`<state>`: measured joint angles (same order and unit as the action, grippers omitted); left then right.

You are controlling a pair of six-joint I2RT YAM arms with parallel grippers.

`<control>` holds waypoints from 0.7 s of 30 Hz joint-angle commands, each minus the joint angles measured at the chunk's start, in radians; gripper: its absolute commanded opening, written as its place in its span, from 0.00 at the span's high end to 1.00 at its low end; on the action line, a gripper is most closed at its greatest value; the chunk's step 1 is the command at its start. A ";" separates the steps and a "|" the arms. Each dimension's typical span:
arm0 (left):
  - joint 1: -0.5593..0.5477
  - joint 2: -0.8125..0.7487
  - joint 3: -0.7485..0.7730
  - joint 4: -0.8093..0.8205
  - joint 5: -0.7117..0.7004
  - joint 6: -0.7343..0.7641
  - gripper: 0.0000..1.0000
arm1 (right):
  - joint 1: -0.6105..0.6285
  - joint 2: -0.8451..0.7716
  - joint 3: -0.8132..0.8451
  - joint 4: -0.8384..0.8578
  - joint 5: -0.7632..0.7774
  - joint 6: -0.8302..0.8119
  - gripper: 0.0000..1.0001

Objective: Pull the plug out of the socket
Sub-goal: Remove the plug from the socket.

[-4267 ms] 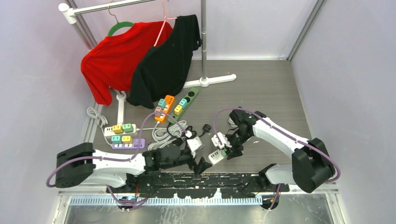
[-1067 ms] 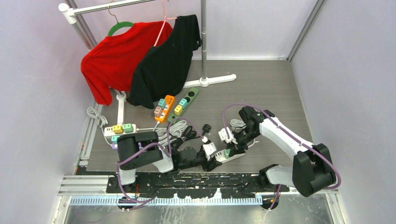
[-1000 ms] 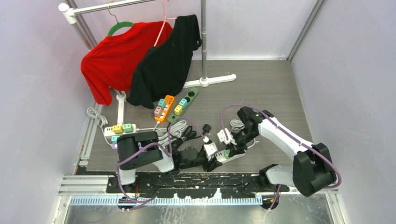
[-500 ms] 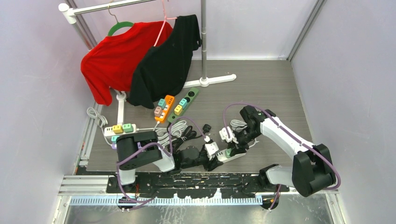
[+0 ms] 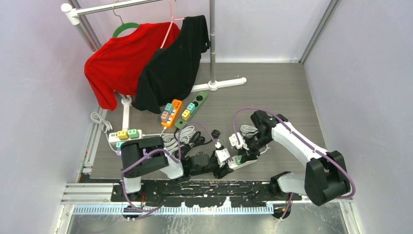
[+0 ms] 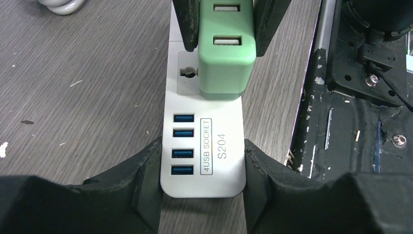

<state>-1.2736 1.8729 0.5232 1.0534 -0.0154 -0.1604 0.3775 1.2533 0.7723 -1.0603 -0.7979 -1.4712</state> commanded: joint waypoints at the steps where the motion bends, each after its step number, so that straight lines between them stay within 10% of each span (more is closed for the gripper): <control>1: 0.006 -0.005 -0.026 -0.081 -0.039 -0.024 1.00 | -0.038 -0.047 0.004 -0.095 -0.098 -0.106 0.99; 13: 0.007 0.007 0.021 -0.121 -0.006 -0.037 1.00 | 0.033 -0.032 0.040 -0.007 -0.136 0.038 0.99; 21: 0.006 -0.021 -0.010 -0.114 -0.009 -0.030 1.00 | 0.003 -0.040 0.001 -0.117 -0.142 -0.143 0.99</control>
<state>-1.2743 1.8637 0.5289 1.0317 -0.0067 -0.1730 0.3542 1.2495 0.7658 -1.0973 -0.8307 -1.5314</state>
